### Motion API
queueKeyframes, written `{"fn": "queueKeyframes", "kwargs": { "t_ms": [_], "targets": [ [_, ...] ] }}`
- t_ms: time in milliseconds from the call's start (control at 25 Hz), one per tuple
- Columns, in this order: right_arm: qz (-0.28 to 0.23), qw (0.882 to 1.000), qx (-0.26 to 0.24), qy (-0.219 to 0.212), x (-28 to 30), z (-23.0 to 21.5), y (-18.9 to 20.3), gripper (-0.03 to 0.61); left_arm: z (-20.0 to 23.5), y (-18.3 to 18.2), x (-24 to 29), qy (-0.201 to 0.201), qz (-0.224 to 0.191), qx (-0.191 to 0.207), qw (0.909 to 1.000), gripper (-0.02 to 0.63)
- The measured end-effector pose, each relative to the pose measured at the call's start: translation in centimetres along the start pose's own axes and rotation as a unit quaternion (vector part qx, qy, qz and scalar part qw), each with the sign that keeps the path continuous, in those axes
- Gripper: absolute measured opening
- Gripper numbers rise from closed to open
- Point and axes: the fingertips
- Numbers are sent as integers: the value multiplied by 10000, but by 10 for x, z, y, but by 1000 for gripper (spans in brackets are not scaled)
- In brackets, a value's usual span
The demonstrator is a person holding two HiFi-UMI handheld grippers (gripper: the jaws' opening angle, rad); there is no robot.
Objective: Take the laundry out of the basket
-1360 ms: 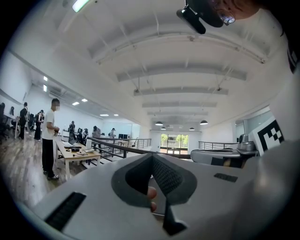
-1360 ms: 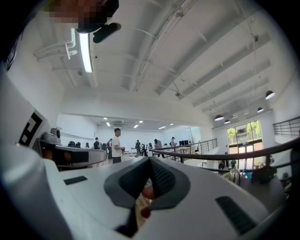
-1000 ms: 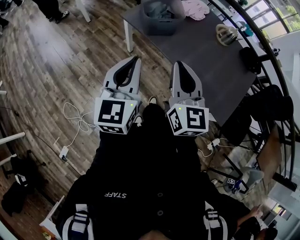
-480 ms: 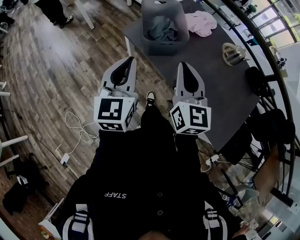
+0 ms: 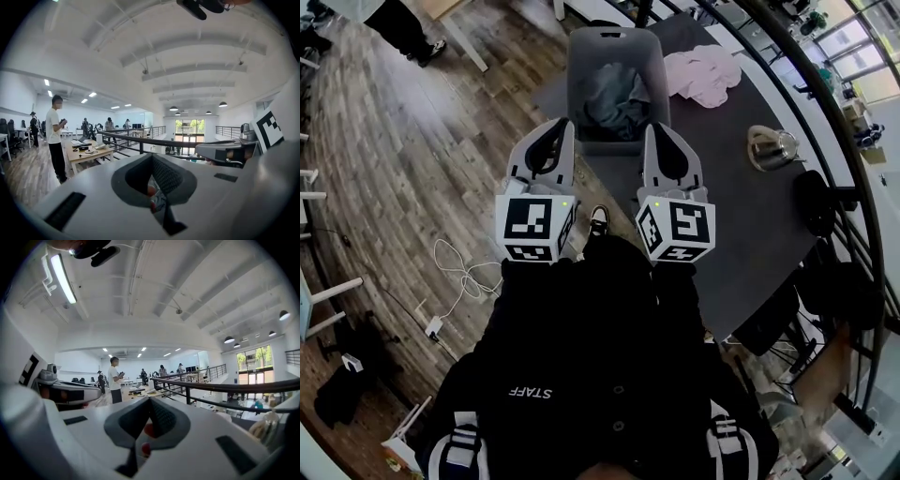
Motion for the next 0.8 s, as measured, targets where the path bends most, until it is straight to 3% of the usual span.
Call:
{"fn": "queueKeyframes", "kwargs": {
  "t_ms": [320, 800],
  "targets": [
    [392, 9991, -41, -185, 52, -18, 9, 15, 15, 15, 52, -99, 306, -181, 9993, 2],
    [1061, 9943, -58, -77, 100, -27, 44, 15, 27, 56, 98, 223, 757, -475, 9957, 2]
  ]
}}
Point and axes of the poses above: the fingertips, and each gripper's own axes: x forward along the fingers, z to its left, y out of its underside, and after that the axes turned 13 degrees about x, right-handed
